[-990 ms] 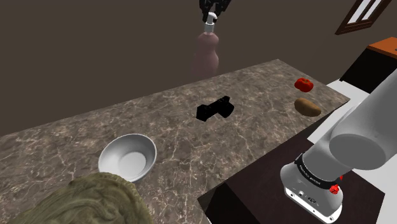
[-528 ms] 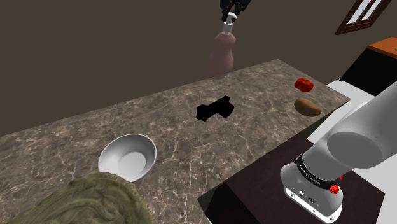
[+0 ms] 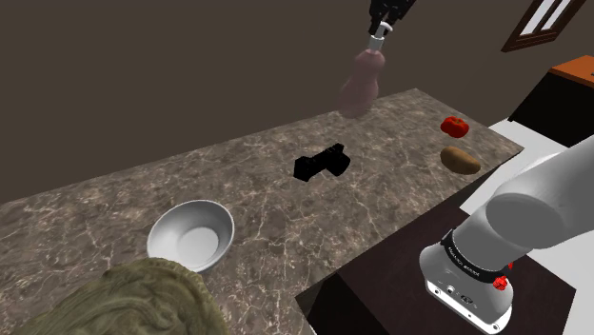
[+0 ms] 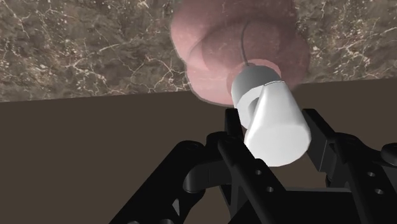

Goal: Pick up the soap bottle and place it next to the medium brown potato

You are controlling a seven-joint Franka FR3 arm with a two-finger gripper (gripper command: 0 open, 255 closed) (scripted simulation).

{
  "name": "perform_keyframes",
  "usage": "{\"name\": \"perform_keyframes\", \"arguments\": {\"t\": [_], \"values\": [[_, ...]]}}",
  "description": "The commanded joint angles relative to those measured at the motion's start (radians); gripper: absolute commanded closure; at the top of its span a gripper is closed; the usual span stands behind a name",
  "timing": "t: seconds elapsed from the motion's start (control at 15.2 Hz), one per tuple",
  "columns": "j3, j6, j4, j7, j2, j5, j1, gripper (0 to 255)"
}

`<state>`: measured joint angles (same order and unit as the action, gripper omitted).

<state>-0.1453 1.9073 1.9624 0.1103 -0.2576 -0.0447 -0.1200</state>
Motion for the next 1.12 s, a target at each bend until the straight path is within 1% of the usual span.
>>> {"name": "perform_keyframes", "arguments": {"t": [0.0,0.53,1.06], "values": [[-0.03,-0.003,0.017,0.048,-0.018,0.001,-0.018,255],[-0.157,-0.032,0.045,0.235,-0.066,0.014,-0.086,255],[-0.299,-0.069,0.002,0.435,-0.046,0.015,-0.147,255]]}}
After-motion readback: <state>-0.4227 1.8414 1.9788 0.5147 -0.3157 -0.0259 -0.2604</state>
